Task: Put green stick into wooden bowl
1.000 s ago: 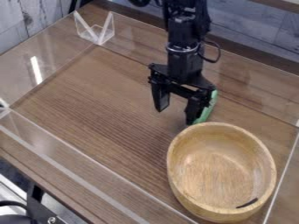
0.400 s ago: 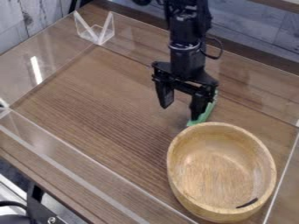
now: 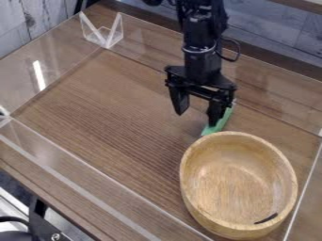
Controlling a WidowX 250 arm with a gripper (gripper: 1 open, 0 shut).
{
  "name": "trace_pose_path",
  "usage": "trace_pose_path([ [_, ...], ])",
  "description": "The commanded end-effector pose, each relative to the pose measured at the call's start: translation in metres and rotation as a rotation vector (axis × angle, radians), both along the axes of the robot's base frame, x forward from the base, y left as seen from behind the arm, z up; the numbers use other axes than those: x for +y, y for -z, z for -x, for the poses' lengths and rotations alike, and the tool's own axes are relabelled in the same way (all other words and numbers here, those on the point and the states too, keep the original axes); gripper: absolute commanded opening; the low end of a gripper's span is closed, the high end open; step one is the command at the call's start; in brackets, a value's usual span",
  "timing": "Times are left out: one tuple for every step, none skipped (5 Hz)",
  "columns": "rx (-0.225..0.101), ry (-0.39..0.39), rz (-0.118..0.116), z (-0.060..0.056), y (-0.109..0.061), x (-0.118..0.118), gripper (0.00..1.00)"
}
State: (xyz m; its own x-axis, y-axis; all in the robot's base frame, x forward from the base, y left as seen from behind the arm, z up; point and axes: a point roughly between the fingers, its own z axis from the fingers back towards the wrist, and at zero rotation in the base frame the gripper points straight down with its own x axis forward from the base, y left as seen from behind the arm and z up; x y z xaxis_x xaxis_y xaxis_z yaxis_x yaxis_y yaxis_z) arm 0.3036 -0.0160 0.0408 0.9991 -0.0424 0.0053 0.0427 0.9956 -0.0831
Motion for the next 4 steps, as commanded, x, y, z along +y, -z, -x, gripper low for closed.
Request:
trace_pose_path([
  [-0.019,-0.033,-0.003,-0.0042,0.0011,0.003,1.0],
  [-0.032,-0.044,0.0,-0.0068,0.0028,0.0023,1.0],
  [-0.046,-0.058,0.004,-0.0095,0.0045,0.0007,1.0],
  [-0.059,-0.072,0.008,-0.012,0.0069,-0.001,1.0],
])
